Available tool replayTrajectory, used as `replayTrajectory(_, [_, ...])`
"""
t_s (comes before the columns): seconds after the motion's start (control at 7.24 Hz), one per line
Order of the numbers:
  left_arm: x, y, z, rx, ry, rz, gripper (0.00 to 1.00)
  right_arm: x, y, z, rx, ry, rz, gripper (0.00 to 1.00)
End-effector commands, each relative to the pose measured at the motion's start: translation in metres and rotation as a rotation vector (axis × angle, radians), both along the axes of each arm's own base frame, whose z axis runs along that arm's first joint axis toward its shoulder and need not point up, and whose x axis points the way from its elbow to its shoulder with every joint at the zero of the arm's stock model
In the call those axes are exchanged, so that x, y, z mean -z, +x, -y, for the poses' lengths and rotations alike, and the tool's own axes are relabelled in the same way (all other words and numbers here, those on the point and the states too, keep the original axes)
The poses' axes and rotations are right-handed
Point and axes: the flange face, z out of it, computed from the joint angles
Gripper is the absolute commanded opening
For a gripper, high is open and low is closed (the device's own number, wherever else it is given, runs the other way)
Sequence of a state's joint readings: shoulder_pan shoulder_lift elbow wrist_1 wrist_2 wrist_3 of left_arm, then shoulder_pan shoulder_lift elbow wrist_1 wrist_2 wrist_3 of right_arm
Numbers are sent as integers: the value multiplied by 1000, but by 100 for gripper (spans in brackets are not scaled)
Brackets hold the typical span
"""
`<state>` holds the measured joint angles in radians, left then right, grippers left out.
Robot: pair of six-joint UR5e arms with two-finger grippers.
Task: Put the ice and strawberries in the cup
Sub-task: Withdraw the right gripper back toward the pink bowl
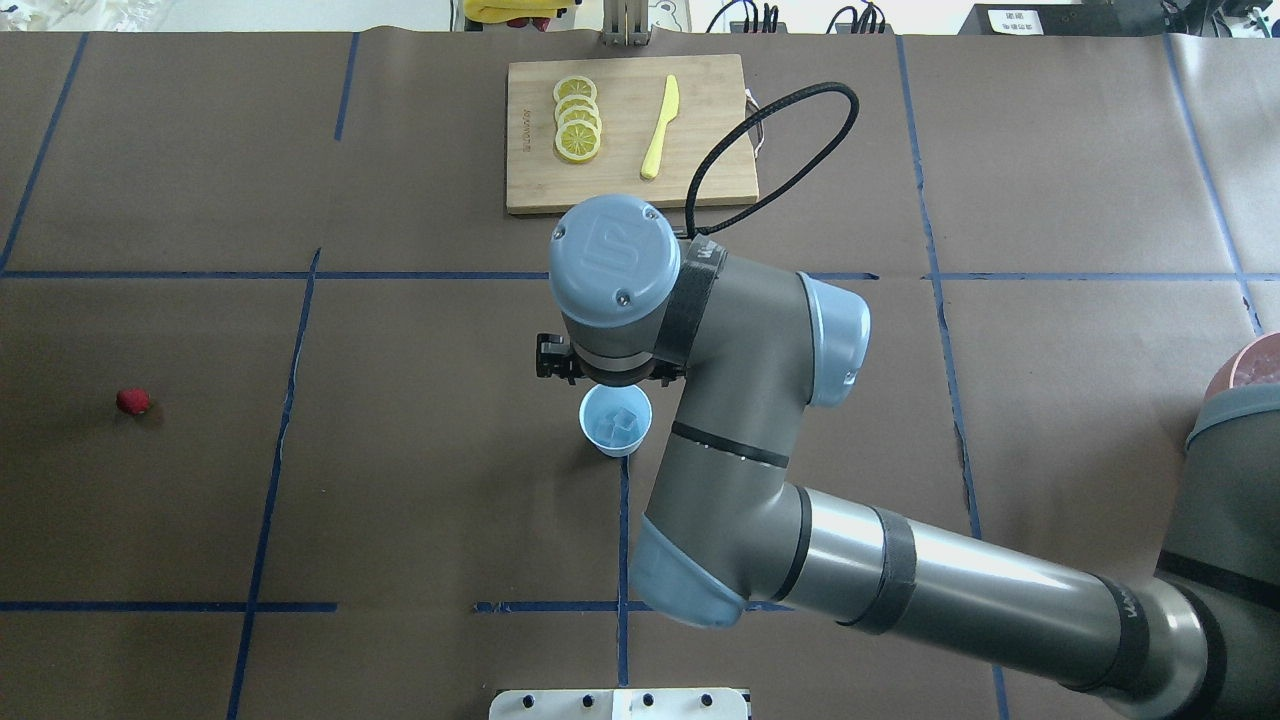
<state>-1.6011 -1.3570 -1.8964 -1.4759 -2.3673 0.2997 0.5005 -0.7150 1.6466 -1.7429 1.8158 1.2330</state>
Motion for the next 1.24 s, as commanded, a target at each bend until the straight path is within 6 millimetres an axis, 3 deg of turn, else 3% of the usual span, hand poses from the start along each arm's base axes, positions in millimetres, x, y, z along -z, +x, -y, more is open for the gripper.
replayTrajectory(0.0, [17, 0, 56, -2, 76, -4, 100, -33, 77, 76, 45, -17, 14, 99])
replayTrajectory(0.28, [7, -1, 85, 8, 52, -8, 100, -94, 174, 100, 109, 63, 4, 99])
replayTrajectory(0.41, [12, -1, 89, 56, 14, -12, 100, -127, 232, 107, 148, 103, 3, 99])
replayTrajectory(0.55, [29, 0, 101, 95, 7, -16, 100, -163, 278, 111, 196, 140, -12, 99])
replayTrajectory(0.83, [45, 22, 102, 55, 57, -16, 100, -250, 388, 105, 288, 208, -54, 99])
replayTrajectory(0.97, [48, 43, 105, 19, 73, -18, 100, -303, 460, 94, 334, 229, -28, 99])
replayTrajectory(1.1, [48, 59, 106, 18, 45, -20, 100, -360, 532, 69, 359, 251, -45, 99])
